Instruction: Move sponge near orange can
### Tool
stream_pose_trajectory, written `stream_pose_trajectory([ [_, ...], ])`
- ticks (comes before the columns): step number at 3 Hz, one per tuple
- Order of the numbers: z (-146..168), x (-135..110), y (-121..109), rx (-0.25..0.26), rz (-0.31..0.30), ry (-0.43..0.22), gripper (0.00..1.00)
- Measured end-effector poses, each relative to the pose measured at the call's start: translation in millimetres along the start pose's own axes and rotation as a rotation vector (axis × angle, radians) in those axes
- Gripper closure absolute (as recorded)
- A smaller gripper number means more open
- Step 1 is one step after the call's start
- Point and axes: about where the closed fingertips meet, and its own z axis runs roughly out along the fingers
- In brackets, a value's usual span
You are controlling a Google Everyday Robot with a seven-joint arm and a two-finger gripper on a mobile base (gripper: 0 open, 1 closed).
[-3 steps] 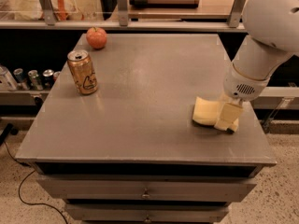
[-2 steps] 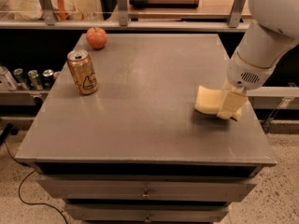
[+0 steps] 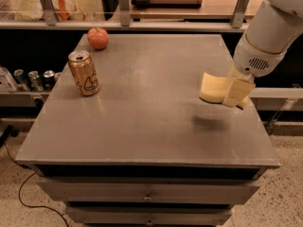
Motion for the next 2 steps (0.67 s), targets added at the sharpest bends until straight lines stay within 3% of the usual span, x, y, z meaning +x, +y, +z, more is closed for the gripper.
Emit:
stream_pose_trajectory([
  [1,-7,-35,7,0.033,-0.104,-0.008,1.00],
  [2,-16,-96,21,0.076,-0.265,-0.013,1.00],
])
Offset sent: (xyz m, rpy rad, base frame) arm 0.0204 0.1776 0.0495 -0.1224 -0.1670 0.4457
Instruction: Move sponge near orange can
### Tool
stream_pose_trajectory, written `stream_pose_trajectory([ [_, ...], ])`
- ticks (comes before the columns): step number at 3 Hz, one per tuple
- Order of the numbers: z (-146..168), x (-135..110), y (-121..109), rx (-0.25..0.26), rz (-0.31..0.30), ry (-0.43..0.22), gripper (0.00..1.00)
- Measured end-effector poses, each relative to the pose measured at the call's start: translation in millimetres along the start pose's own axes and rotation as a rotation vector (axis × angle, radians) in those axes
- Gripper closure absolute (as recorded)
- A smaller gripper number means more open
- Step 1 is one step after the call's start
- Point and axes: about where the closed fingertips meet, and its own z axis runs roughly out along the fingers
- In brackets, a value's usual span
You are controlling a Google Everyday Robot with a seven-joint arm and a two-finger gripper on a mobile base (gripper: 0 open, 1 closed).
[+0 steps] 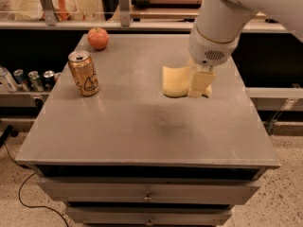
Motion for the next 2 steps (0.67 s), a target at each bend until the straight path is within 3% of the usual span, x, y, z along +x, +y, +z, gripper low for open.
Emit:
stream_pose_trajectory([
  [1,2.1,-69.4,-3.1,0.012,-0.155,-0.005,1.00],
  [2,7.5,-72.6,-10.7,0.021,-0.142,0.000,1.00],
])
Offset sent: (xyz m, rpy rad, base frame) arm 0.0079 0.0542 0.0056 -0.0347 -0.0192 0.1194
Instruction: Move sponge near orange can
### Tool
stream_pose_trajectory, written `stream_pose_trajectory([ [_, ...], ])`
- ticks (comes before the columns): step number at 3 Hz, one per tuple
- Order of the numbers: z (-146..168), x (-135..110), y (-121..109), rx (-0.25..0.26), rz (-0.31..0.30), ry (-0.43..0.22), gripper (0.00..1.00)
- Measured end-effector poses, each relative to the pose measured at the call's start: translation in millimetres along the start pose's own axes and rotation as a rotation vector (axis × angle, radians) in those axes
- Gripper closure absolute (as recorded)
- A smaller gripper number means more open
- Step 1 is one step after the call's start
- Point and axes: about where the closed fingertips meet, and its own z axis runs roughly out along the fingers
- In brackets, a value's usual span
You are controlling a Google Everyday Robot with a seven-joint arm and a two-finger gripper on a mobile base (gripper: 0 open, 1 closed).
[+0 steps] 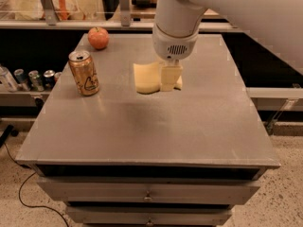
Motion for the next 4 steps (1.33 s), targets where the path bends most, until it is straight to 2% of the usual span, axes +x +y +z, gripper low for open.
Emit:
stream_pose_trajectory([
  [1,10,-12,-21,0.000,0.012,0.019,1.00],
  [3,22,-52,-57,-0.009,-0.018,0.026,1.00],
  [4,37,-62,-70,-0.023,-0.017,0.020,1.00],
])
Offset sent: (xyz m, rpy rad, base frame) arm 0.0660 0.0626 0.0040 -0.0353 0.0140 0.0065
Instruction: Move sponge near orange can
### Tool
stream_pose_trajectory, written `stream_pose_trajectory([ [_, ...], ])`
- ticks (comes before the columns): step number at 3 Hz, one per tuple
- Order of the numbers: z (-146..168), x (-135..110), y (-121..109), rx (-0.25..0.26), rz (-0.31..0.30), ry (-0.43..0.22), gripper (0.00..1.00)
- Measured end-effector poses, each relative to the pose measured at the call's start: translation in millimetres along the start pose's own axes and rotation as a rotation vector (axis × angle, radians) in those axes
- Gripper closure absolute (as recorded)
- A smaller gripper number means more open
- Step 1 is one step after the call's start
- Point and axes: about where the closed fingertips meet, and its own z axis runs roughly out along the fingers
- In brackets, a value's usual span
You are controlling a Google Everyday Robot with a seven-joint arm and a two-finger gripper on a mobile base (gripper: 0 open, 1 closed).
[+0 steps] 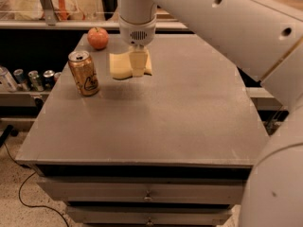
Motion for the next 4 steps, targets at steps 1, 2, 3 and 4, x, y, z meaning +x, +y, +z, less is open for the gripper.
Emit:
stream_pose_trajectory([
  [1,13,-8,-9,-0.013,0.000,-0.009,1.00],
  [2,22,-16,-12,-0.028,-0.003,-0.016,1.00],
  [3,30,-25,-13,-0.047,-0.012,-0.028,0.81],
  [4,35,-32,-14,-0.059,-0.019,-0.040,0.59],
])
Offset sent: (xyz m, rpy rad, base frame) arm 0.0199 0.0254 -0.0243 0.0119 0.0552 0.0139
